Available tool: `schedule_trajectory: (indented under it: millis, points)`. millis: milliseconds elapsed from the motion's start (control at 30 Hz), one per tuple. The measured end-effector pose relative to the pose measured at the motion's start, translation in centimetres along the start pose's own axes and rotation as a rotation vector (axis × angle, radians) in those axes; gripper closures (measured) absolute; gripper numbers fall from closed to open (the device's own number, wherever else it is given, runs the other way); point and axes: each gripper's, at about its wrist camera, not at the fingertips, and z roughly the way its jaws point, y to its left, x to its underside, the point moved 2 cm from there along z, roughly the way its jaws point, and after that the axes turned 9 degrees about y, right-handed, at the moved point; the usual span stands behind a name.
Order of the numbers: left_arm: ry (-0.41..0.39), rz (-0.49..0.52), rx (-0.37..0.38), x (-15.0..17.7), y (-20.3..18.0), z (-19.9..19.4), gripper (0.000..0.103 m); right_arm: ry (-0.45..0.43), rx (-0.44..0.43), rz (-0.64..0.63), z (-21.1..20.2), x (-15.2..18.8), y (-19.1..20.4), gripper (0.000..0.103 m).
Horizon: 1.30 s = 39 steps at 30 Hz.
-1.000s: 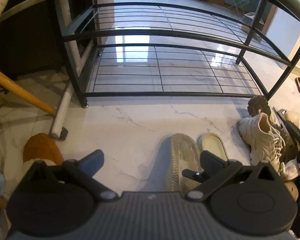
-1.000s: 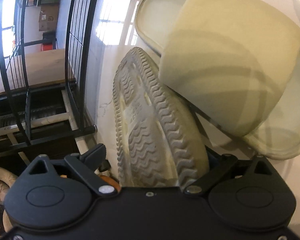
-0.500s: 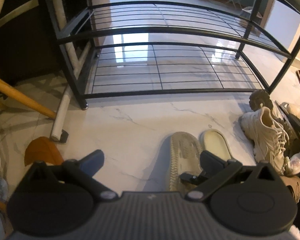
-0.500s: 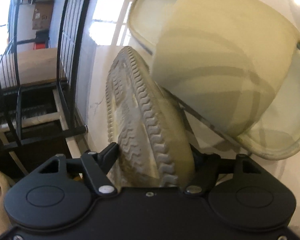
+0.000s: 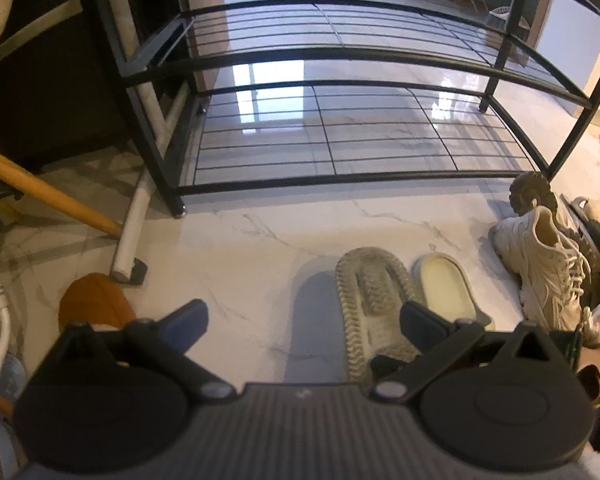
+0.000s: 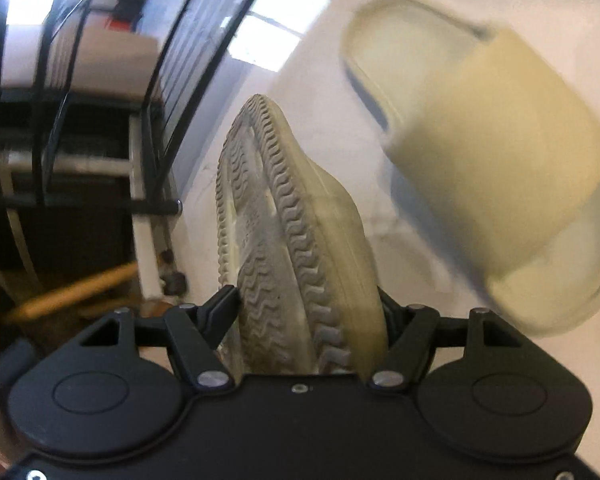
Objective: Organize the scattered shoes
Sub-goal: 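Flip the clog upright with the right tool beside the other pale slide, then push the clog against the other pale slide with the right tool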
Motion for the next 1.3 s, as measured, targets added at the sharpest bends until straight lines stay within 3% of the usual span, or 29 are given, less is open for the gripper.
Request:
schedule_trajectory:
  millis: [67, 200, 400, 600, 667, 733, 800, 1133, 1300]
  points:
    - [0.000, -0.007, -0.002, -0.1, 0.1, 0.0, 0.001, -0.037, 0.070, -0.096, -0.7, -0.4, 1.1, 0.033]
    - [0.001, -0.025, -0.001, -0.2, 0.4, -0.2, 0.001, -0.115, 0.312, -0.332, -0.7, -0.7, 3.5, 0.033]
    - [-0.009, -0.022, -0.003, -0.2, 0.5, -0.3, 0.001, -0.107, 0.549, -0.557, 2.7, 1.2, 5.8, 0.033]
    - [0.007, -0.032, 0.011, -0.2, 0.8, -0.1, 0.001, -0.149, 0.685, -0.730, 5.0, 3.4, 7.8, 0.032]
    - [0.007, -0.037, 0.015, -0.2, 0.9, -0.1, 0.001, -0.143, 0.696, -0.748, 5.2, 3.7, 7.9, 0.031]
    - [0.002, -0.037, 0.016, -0.2, 0.9, -0.2, 0.001, -0.111, 0.655, -0.734, 5.1, 3.8, 7.9, 0.027]
    - [-0.002, -0.034, 0.014, -0.2, 0.9, -0.2, 0.001, -0.088, 0.613, -0.715, 5.1, 3.7, 7.8, 0.014]
    - [0.001, -0.038, -0.010, -0.1, 1.1, 0.0, 0.001, -0.013, 0.425, -0.575, 3.2, 3.5, 7.3, 0.014]
    - [0.004, -0.043, -0.022, 0.0, 1.3, 0.1, 0.001, -0.008, 0.396, -0.550, 3.0, 3.5, 7.3, 0.014]
